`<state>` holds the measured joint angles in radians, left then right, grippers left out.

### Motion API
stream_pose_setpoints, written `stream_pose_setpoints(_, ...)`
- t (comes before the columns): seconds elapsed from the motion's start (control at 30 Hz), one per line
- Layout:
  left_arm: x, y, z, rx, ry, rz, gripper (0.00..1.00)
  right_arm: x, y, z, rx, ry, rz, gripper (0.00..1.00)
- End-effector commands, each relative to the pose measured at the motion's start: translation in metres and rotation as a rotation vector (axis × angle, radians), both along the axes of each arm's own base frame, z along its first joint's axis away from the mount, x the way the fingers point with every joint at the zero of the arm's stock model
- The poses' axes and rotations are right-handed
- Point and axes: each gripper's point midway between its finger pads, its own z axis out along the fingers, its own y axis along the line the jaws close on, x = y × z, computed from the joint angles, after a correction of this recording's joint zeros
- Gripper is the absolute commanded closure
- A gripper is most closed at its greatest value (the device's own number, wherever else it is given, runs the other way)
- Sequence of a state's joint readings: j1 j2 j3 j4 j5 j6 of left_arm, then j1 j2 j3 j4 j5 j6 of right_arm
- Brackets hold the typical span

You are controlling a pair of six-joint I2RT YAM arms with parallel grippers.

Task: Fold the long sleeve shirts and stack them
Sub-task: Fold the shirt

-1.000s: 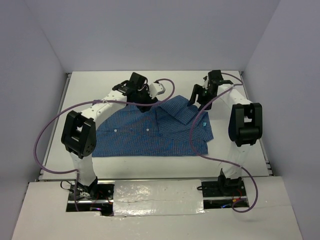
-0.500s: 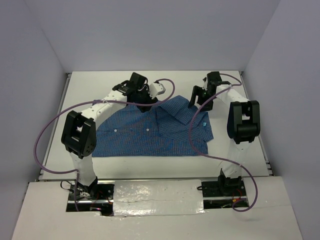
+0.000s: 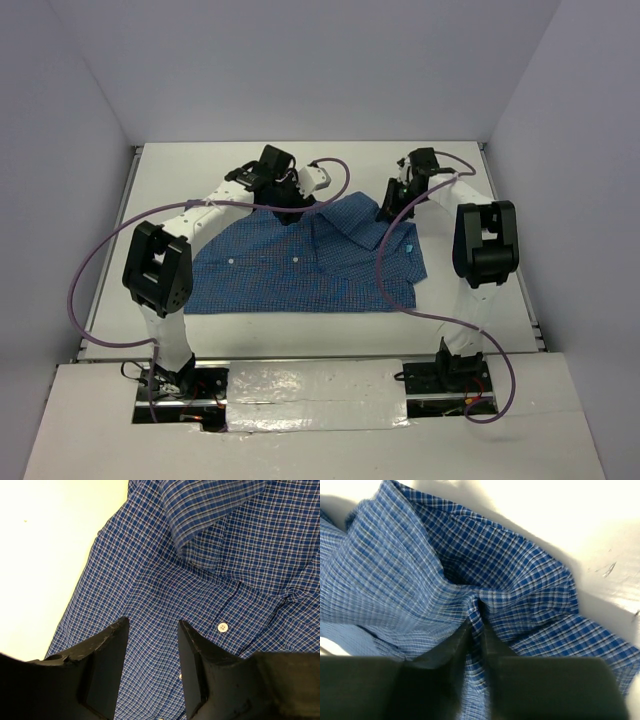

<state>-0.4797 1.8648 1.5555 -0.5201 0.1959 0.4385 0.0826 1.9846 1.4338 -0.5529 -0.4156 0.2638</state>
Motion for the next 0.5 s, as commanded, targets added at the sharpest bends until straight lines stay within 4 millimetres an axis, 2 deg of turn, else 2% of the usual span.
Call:
stream_pose_setpoints(0.0, 0.001, -0.004, 0.018, -0.020, -0.038, -0.007, 0.44, 0.005, 0.006, 0.037, 0.022, -0.103, 0.016, 0.85)
stream_pose_setpoints(0.07, 0.001, -0.003, 0.020, -0.013, -0.044, -0.015, 0.44, 0.002, 0.005, 0.046, 0.021, -0.119, 0.006, 0.98)
stream_pose_setpoints(0.1, 0.001, -0.004, 0.022, -0.014, -0.050, -0.020, 0.44, -0.001, 0.006, 0.059, 0.021, -0.136, 0.005, 1.00)
stream_pose_setpoints(0.17, -0.001, -0.004, 0.023, -0.003, -0.051, -0.041, 0.45, -0.009, 0.008, 0.068, 0.027, -0.132, -0.007, 1.00)
stream_pose_setpoints(0.2, -0.001, -0.005, 0.026, -0.002, -0.056, -0.053, 0.45, -0.015, 0.011, 0.079, 0.034, -0.145, -0.004, 1.00)
stream_pose_setpoints(0.27, -0.005, -0.007, 0.033, 0.017, -0.071, -0.109, 0.46, -0.035, 0.023, 0.083, 0.047, -0.110, 0.017, 1.00)
stream_pose_setpoints(0.3, -0.009, -0.009, 0.035, 0.017, -0.070, -0.145, 0.46, -0.047, 0.027, 0.094, 0.055, -0.107, 0.023, 1.00)
stream_pose_setpoints(0.33, -0.017, -0.008, 0.040, 0.047, -0.083, -0.219, 0.46, -0.060, 0.035, 0.093, 0.076, -0.075, 0.026, 1.00)
stream_pose_setpoints(0.37, -0.021, -0.009, 0.046, 0.055, -0.102, -0.267, 0.45, -0.072, 0.038, 0.104, 0.091, -0.077, 0.025, 1.00)
stream_pose_setpoints(0.4, -0.031, -0.008, 0.058, 0.066, -0.144, -0.368, 0.45, -0.087, 0.044, 0.100, 0.127, -0.033, 0.017, 1.00)
stream_pose_setpoints(0.47, -0.043, -0.010, 0.071, 0.064, -0.198, -0.463, 0.43, -0.101, 0.047, 0.115, 0.173, -0.052, -0.001, 1.00)
